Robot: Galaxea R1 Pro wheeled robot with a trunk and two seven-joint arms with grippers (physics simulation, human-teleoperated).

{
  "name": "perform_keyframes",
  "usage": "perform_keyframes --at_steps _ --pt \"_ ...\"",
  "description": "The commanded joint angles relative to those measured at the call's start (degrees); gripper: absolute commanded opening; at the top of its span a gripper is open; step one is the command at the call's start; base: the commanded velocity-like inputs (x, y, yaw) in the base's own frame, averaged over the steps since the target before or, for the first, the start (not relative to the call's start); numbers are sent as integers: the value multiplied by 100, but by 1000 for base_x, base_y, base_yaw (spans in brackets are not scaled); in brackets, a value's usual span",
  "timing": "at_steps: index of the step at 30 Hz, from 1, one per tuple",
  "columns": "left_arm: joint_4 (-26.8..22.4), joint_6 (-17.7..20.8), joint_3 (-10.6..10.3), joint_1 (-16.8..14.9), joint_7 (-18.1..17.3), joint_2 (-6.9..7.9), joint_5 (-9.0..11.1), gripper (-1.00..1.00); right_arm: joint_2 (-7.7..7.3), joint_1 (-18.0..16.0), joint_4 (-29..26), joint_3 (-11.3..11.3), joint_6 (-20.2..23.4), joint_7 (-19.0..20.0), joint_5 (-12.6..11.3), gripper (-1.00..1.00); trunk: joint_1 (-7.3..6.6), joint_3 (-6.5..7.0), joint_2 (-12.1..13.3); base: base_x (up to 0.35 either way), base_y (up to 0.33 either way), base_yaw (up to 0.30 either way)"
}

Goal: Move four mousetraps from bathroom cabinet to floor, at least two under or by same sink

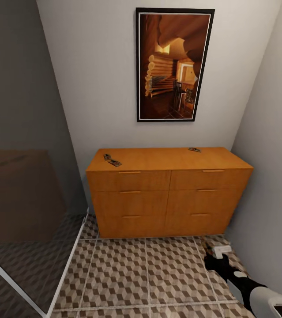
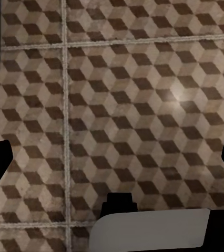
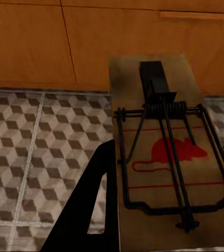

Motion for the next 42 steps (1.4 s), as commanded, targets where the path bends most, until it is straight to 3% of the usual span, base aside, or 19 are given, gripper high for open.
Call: perform_keyframes --at_steps 1,10,13,21,30,37,40,42 --pt "4 -19 1 -3 2 0 -1 100 13 74 3 -21 -89 29 -13 -100 0 -4 -3 0 0 0" --pt "6 -19 1 -3 2 -3 -1 100 222 977 12 -17 -1044 29 -13 -100 0 -4 -3 0 0 0" --pt "8 -19 1 -3 2 -17 -1 100 397 1265 12 -19 -1344 -27 -7 -100 0 -4 -3 0 0 0" --pt "13 -7 7 -3 2 -56 11 100 854 1971 12 -15 -2239 -705 19 -100 0 -4 -3 0 0 0" --pt "-9 3 16 -3 11 -158 14 100 928 2161 5 -21 -2657 -1335 19 -100 0 -4 -3 0 0 0" --pt "-331 93 18 -4 60 -311 -3 100 936 2168 -23 -29 -2686 -1448 13 -100 0 -4 -3 0 0 0" --pt "-902 468 18 -4 194 -360 -2 100 906 2169 -29 -43 -2683 -1455 13 -100 0 -4 -3 0 0 0" --pt "-1480 1068 18 -7 260 -382 -2 100 893 2169 -31 -46 -2686 -1455 14 -100 0 -4 -3 0 0 0"
